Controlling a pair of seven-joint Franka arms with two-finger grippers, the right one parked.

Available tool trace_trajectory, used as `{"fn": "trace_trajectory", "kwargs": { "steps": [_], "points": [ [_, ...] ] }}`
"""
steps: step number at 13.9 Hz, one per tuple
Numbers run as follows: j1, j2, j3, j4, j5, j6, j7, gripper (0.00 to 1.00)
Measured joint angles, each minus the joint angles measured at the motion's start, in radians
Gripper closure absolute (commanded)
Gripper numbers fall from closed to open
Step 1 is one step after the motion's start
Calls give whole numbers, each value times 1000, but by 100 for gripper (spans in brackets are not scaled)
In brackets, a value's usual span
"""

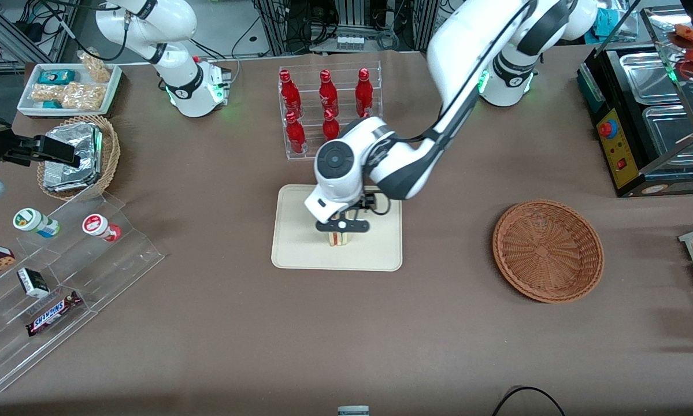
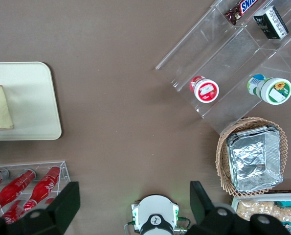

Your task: Place sandwich from basket to tray

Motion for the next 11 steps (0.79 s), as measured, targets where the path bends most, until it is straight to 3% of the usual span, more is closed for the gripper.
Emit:
{"fn": "trace_trajectory", "kwargs": {
  "steps": [7, 11],
  "points": [
    [326, -296, 8, -36, -34, -360, 9, 0],
    [558, -414, 11, -43, -65, -469, 189, 0]
  ]
}}
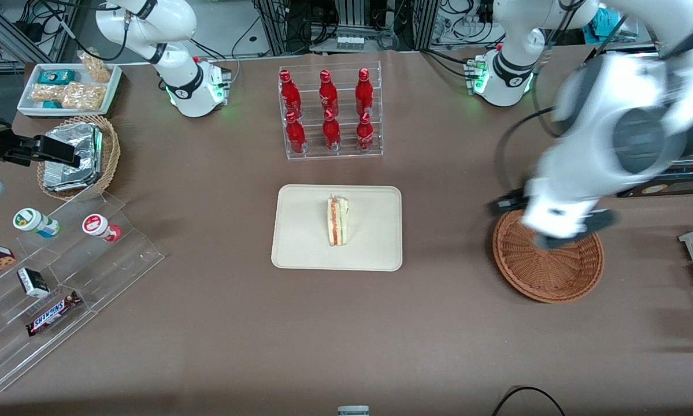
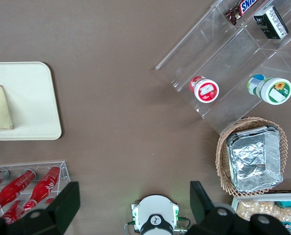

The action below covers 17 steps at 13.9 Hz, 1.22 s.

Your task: Place sandwich from basket to tray

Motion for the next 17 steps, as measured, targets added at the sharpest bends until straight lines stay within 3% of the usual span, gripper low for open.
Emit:
{"fn": "trace_trajectory", "kwargs": {
  "steps": [3, 6, 17],
  "points": [
    [127, -57, -1, -9, -37, -59, 111, 0],
    [185, -88, -1, -18, -41, -115, 187, 0],
    [201, -121, -17, -39, -43, -125, 196, 0]
  ]
}}
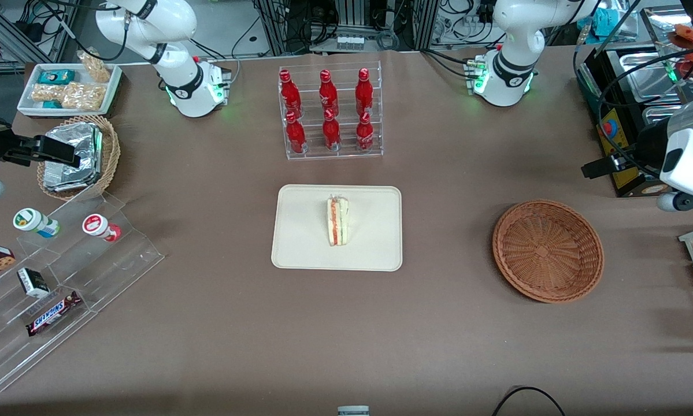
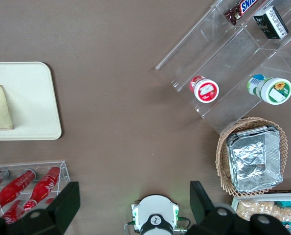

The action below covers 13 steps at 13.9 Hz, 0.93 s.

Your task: Place sandwich from basket to tray

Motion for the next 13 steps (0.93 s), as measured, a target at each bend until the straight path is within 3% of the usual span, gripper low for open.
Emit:
{"fn": "trace_trajectory", "kwargs": {
  "steps": [5, 10, 13],
  "points": [
    [0, -20, -10, -34, 17, 2, 0, 0],
    [0, -156, -44, -253, 36, 206, -1, 0],
    [0, -190, -44, -300, 39, 237, -1, 0]
  ]
}}
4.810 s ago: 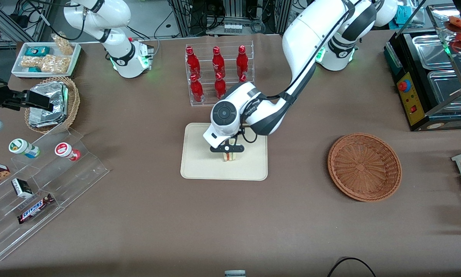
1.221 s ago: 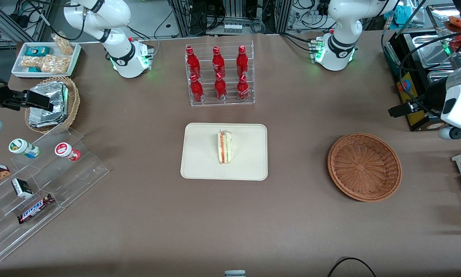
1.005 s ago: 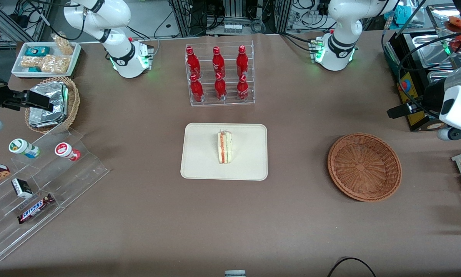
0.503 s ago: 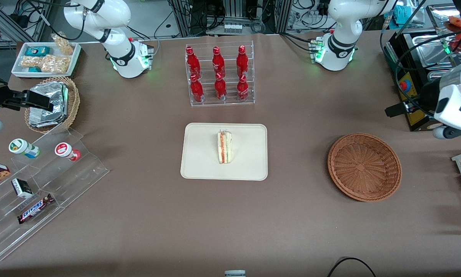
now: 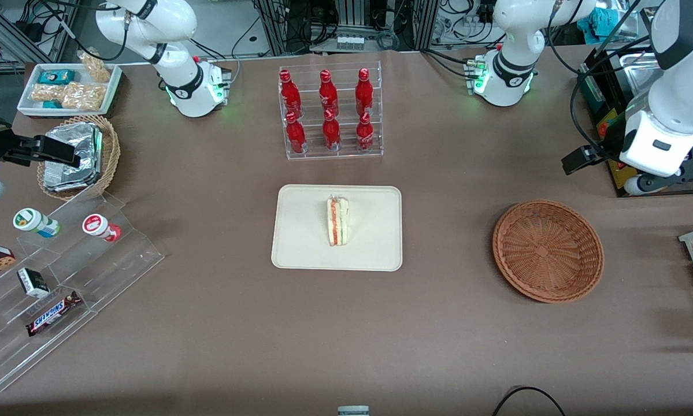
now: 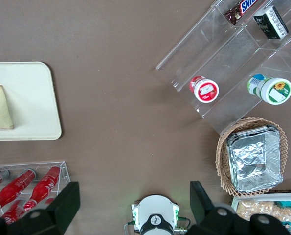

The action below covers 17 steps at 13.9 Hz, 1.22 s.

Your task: Place sandwich from basket to tray

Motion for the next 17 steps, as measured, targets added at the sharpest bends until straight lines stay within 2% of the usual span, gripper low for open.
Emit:
{"fn": "trace_trajectory", "kwargs": {
  "steps": [4, 9, 17],
  "points": [
    [0, 0, 0, -6, 1, 11, 7, 0],
    [0, 0, 0, -6, 2, 11, 109, 0],
    [0, 8, 0, -7, 1, 12, 113, 0]
  ]
}}
